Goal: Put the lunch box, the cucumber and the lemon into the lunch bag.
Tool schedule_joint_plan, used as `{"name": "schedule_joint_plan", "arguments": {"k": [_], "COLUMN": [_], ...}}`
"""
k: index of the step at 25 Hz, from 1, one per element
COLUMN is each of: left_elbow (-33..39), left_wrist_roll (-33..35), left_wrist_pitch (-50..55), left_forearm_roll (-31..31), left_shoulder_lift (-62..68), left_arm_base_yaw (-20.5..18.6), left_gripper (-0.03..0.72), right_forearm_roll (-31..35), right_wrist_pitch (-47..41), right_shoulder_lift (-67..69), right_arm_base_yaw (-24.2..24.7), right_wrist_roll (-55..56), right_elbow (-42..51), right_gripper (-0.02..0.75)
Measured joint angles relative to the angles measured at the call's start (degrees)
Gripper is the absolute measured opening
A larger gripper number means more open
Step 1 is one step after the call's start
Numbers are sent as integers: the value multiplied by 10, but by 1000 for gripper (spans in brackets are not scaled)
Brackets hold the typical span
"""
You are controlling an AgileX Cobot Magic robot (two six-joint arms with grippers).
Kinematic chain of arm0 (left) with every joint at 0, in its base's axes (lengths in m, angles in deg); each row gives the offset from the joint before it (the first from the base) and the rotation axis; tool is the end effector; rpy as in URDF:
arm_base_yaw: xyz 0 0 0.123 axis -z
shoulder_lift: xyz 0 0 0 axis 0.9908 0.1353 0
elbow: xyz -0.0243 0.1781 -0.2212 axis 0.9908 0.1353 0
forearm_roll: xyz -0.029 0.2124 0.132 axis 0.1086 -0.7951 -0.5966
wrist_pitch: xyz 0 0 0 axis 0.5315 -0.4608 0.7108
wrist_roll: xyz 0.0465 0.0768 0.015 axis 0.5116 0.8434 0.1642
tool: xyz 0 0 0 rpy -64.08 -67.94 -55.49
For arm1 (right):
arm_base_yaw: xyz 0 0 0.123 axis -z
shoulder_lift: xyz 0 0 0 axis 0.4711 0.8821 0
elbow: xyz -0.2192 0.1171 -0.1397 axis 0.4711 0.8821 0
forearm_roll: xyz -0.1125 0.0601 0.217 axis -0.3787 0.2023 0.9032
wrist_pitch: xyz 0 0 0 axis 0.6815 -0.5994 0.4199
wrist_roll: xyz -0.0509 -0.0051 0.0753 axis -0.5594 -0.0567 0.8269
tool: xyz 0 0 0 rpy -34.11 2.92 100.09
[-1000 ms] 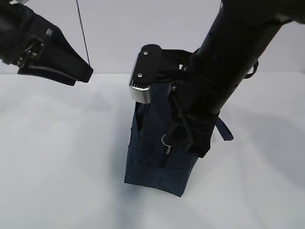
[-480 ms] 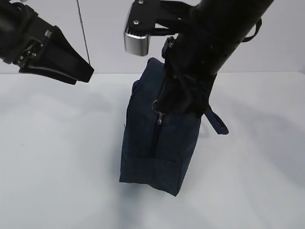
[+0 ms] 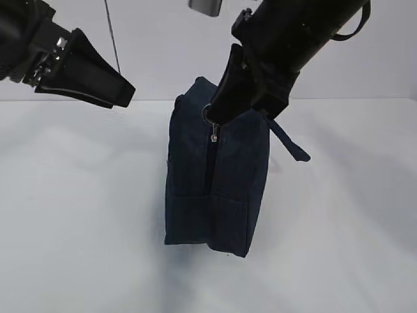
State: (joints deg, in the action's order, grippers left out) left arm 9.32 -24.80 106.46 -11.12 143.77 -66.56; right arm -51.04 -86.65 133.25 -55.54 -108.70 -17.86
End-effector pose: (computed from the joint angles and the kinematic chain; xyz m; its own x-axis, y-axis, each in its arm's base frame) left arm 0.2708 -0.1410 0.3302 -0.7112 0.3430 -0.6136 0.6819 0.5488 -0.4836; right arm 0.2960 0.1969 0.3467 -0.0634 -0.8274 -0.5581 -0.9881 0.1304 -0.0810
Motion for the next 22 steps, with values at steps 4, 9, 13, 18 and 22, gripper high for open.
{"name": "schedule_joint_plan", "arguments": {"k": [4,9,13,18,22], "left_elbow": [2,54,107,142,144], "left_wrist_roll": [30,107,191,300,332], "left_wrist_pitch": [8,5,-7,-36,-71], "left_forearm_roll": [3,48,96,170,190], "left_shoulder_lift": [2,22,23,23,23], "left_arm_base_yaw": [0,0,0,0,0], "left_gripper": [362,362,361,361,361], "right_forearm_roll": [27,39,47,79,89], "right_wrist_pitch": [0,2,9,12,12], "right_shoulder_lift": [14,29,30,30,30], "right_arm_base_yaw": [2,2,4,5,5], "right_wrist_roll": [-13,-22,-24,-25,-25], "right_elbow": [0,0,0,0,0], "right_gripper": [8,8,8,8,8]}}
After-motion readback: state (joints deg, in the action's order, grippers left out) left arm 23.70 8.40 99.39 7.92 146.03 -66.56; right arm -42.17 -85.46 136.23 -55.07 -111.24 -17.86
